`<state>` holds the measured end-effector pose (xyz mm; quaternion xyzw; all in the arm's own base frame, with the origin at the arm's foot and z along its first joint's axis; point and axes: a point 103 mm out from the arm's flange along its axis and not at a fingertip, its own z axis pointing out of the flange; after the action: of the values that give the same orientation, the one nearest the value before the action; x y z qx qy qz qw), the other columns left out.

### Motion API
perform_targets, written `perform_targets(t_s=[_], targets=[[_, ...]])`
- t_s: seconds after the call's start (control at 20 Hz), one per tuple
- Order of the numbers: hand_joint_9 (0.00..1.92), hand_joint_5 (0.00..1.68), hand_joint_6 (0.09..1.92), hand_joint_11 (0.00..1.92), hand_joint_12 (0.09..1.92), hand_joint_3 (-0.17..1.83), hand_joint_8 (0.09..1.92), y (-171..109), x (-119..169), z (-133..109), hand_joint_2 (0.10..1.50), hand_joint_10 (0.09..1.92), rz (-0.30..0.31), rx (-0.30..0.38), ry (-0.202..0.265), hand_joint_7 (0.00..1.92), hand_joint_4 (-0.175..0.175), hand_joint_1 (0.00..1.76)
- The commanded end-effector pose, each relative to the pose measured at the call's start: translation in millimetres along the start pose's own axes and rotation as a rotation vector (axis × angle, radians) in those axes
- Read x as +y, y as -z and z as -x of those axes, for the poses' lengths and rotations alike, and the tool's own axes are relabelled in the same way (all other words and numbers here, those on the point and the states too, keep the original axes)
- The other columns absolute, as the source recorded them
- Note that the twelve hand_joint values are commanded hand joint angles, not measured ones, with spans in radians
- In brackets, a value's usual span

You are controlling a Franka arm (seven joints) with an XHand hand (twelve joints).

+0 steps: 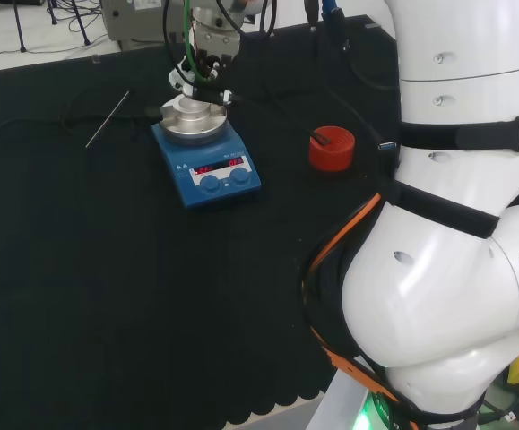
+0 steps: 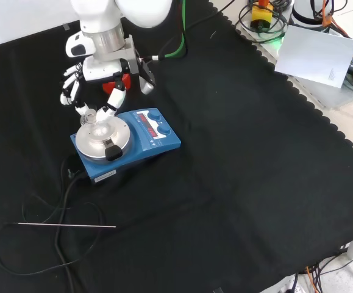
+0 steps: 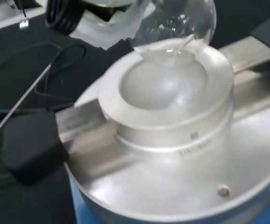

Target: Place the round-bottom flask on the heater.

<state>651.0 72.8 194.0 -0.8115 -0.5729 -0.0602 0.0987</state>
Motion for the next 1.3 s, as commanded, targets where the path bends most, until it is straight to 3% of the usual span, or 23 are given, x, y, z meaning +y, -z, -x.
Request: perform_targets(t_s=[0.05,0.5,1.1,1.3], targets=[[0.7,1.18,0.81,0.28,1.31,0.62,0.59,-5.7,2.3,6.6,0.71,0.56,-0.01,-0.011,-0.009,0.51,0.175,1.1],[0.7,1.18,0.81,0.28,1.31,0.62,0.59,-9.4,-15.5,-2.5,0.71,0.56,0.003,-0.015,-0.008,0.51,0.175,1.1],[0.7,1.17,0.82,0.28,1.31,0.62,0.59,3.7,-16.4,4.3,0.72,0.56,0.005,0.007,-0.005,0.51,0.175,1.1],[0.68,1.09,0.9,0.26,1.32,0.45,0.6,10.7,-33.0,-1.9,0.84,0.57,-0.005,-0.003,0.008,0.49,0.175,1.07]])
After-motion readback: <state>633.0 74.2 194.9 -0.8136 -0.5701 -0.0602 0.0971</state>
